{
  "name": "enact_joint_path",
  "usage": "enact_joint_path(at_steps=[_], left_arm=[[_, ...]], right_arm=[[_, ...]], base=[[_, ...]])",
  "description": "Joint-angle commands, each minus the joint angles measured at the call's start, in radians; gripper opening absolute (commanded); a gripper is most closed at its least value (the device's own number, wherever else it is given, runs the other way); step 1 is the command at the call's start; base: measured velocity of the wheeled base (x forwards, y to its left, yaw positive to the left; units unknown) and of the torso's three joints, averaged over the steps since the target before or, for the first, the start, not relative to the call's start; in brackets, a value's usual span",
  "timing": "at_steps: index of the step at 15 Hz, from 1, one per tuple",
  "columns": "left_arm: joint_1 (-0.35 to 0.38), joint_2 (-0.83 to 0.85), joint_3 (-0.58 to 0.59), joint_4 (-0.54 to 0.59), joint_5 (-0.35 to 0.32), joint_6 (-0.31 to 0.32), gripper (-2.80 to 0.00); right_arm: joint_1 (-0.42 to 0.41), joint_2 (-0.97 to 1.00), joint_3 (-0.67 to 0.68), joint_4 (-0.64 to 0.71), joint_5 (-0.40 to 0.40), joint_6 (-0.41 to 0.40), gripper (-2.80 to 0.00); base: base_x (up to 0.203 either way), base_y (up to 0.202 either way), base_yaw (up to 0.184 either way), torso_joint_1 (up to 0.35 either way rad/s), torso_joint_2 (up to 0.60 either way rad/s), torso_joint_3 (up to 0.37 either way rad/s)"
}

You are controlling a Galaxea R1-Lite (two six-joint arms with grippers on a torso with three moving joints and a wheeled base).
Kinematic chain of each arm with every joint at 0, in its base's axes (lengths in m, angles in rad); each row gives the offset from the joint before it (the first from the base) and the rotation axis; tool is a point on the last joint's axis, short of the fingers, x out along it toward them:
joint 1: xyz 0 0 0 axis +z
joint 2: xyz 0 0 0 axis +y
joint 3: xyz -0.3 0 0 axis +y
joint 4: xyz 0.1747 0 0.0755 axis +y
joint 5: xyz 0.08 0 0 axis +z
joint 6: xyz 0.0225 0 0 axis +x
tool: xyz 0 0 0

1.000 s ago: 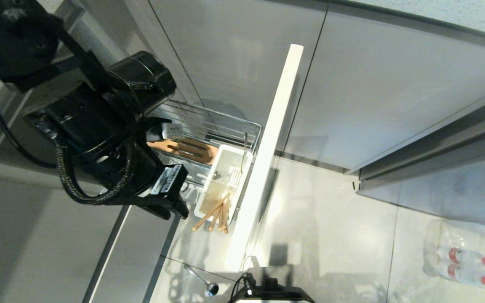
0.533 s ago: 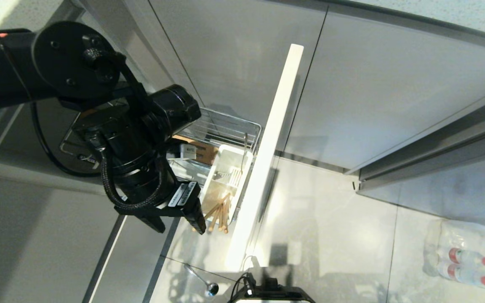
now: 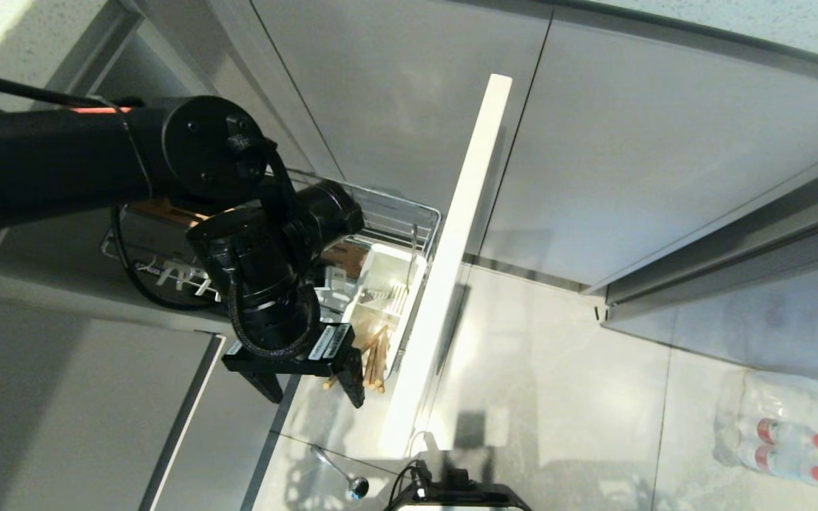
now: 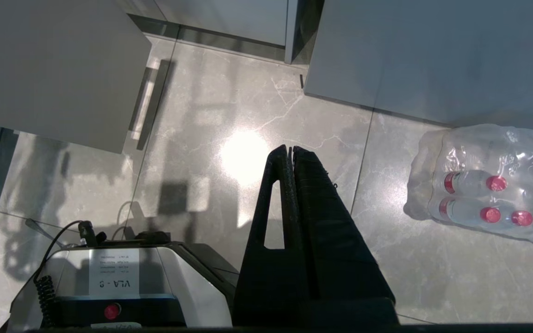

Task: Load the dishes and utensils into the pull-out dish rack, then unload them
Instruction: Take the chopsticks out of the cupboard

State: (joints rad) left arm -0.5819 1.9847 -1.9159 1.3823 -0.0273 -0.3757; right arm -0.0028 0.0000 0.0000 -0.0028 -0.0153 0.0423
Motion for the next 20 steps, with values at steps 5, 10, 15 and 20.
enact_joint_path(at_steps=[5, 10, 15, 20], left_arm=[[0.04, 0.079, -0.018, -0.031, 0.0, -0.005, 0.0], [0.045, 0.109, -0.02, -0.045, 0.0, -0.003, 0.0], [0.045, 0.111, -0.02, -0.045, 0.001, -0.003, -2.8], [0.044, 0.109, -0.023, -0.045, 0.001, -0.006, -2.8]], right_arm=[[0.0, 0.002, 0.0, 0.0, 0.0, 0.001, -2.8], [0.0, 0.002, 0.0, 0.0, 0.0, 0.001, -2.8], [0.0, 0.002, 0.0, 0.0, 0.0, 0.001, -2.8], [0.001, 0.002, 0.0, 0.0, 0.0, 0.001, -2.8]], base=[[0.0, 0.0, 0.0, 0.0, 0.0, 0.0], [0.0, 0.0, 0.0, 0.0, 0.0, 0.0], [0.0, 0.0, 0.0, 0.0, 0.0, 0.0], [0.0, 0.0, 0.0, 0.0, 0.0, 0.0]])
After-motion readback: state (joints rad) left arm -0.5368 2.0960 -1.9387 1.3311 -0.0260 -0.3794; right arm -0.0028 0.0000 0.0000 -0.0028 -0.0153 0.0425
